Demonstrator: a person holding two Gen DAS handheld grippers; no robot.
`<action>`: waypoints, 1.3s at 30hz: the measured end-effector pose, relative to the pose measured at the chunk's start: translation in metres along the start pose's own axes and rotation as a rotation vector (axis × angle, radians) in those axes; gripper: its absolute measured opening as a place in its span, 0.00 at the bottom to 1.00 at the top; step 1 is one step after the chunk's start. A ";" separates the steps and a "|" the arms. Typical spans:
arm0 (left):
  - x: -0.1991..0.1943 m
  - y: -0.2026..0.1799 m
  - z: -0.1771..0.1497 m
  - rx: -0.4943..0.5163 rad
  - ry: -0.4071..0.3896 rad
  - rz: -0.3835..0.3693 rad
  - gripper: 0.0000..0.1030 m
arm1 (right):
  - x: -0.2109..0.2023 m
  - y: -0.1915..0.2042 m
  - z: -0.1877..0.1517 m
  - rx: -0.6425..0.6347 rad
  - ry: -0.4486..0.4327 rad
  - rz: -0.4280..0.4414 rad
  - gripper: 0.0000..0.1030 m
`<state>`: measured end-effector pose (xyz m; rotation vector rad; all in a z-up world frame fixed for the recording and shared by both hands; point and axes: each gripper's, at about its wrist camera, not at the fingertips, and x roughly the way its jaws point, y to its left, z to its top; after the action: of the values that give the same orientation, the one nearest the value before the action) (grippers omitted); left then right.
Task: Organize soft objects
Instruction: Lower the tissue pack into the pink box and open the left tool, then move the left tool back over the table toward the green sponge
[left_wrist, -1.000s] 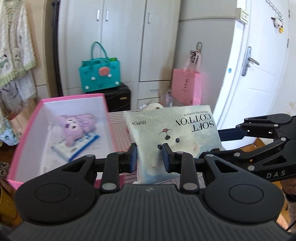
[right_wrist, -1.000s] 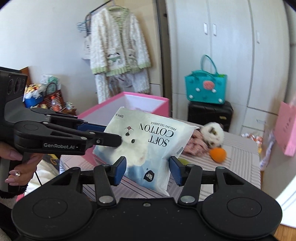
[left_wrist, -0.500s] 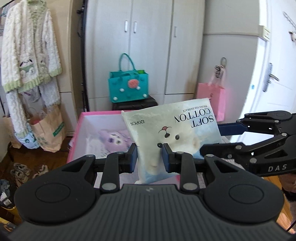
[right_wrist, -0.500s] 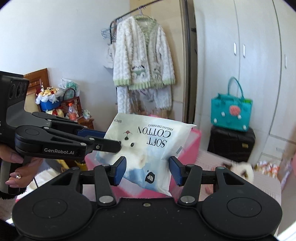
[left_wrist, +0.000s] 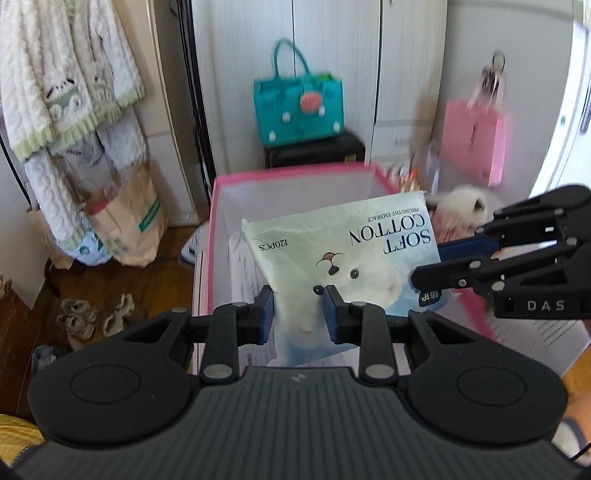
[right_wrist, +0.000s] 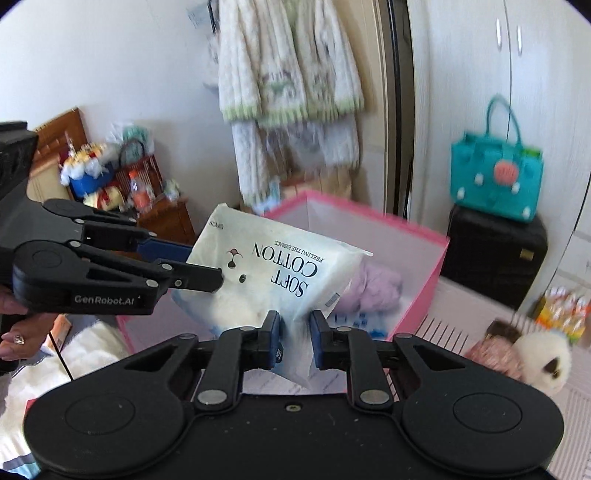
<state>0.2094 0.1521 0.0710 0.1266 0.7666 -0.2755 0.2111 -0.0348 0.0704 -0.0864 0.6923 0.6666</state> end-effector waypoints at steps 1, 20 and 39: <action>0.002 0.002 -0.003 0.002 0.015 -0.005 0.26 | 0.007 0.000 -0.001 0.007 0.022 0.003 0.23; 0.018 -0.021 -0.026 0.180 0.074 0.103 0.41 | 0.032 -0.001 -0.020 0.020 0.108 -0.007 0.30; -0.083 -0.066 -0.011 0.109 -0.106 -0.040 0.56 | -0.105 -0.041 -0.044 0.106 -0.111 -0.041 0.33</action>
<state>0.1262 0.1083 0.1207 0.1985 0.6493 -0.3593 0.1509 -0.1367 0.0956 0.0343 0.6164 0.5900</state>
